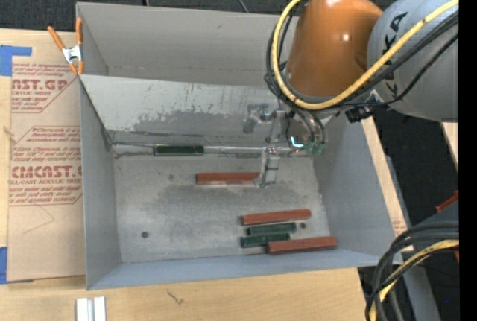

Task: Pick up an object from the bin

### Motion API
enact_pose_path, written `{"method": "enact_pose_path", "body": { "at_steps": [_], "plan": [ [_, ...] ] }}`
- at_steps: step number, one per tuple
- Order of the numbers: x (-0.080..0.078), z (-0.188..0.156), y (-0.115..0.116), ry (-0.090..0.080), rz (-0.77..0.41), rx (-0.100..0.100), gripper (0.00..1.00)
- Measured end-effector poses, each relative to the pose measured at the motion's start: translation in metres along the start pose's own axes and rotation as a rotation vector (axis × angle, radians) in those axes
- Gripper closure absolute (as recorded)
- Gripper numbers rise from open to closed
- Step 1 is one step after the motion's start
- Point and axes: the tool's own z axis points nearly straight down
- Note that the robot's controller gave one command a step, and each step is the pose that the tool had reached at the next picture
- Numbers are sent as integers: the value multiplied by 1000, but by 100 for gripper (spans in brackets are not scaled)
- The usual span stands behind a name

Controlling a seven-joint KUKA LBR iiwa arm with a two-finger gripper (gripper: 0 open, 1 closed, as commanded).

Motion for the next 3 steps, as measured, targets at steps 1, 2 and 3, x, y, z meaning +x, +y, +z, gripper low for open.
{"method": "enact_pose_path", "body": {
  "at_steps": [1, 2, 3],
  "plan": [
    [-2, -4, 0, -8, 0, -1, 0],
    [-3, 44, -11, -15, -45, 0, 0],
    [8, 113, 37, -11, -105, 1, 0]
  ]
}}
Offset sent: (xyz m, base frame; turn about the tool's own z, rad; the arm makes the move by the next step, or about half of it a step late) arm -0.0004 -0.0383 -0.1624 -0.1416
